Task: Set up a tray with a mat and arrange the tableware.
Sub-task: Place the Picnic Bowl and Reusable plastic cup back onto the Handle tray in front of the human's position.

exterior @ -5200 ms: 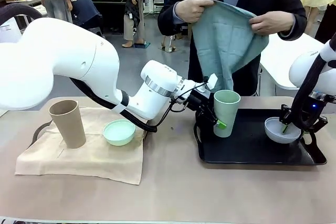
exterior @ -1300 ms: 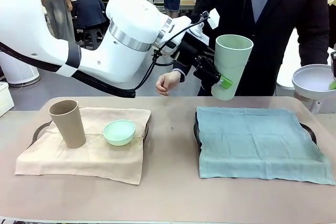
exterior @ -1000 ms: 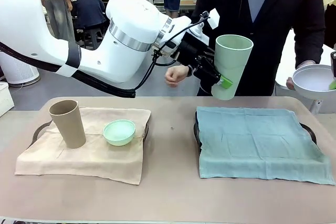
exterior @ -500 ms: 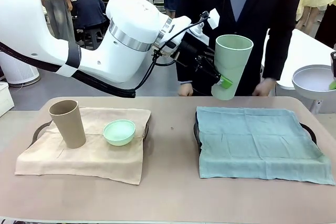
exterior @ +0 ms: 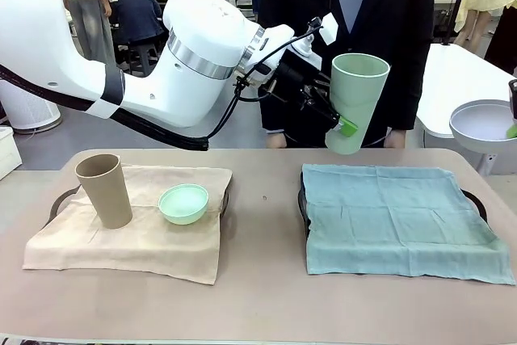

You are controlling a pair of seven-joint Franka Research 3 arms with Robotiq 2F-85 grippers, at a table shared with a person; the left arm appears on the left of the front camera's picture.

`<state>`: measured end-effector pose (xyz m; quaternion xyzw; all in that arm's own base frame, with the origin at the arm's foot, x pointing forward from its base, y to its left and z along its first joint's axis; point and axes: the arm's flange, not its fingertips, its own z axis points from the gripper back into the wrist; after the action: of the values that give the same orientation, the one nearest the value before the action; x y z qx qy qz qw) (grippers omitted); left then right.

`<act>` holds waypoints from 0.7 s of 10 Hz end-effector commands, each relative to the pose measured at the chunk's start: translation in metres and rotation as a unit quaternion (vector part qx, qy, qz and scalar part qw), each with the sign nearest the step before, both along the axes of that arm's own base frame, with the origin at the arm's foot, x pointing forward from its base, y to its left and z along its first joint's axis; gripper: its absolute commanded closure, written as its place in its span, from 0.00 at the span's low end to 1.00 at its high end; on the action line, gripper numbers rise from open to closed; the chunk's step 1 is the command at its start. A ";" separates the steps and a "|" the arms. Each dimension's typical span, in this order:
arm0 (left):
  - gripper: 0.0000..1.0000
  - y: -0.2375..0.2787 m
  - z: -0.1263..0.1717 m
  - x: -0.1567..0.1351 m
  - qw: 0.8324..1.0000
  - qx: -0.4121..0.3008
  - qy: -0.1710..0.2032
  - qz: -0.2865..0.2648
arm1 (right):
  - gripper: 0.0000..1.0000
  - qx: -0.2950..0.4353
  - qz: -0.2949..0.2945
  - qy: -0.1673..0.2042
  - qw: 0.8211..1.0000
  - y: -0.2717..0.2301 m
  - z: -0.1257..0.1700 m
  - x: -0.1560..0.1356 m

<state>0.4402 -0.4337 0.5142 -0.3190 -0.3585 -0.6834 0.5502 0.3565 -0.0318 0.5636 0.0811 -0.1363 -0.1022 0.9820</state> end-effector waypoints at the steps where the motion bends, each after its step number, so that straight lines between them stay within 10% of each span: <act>1: 1.00 0.002 0.003 0.000 1.000 -0.008 0.001 -0.005 | 1.00 0.002 0.002 0.000 1.000 0.002 0.003 0.001; 7: 1.00 0.002 0.003 0.000 1.000 -0.008 0.001 -0.005 | 1.00 0.002 0.002 0.000 1.000 0.002 0.003 0.001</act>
<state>0.4402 -0.4337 0.5142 -0.3190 -0.3584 -0.6834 0.5502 0.3565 -0.0318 0.5636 0.0811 -0.1363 -0.1022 0.9820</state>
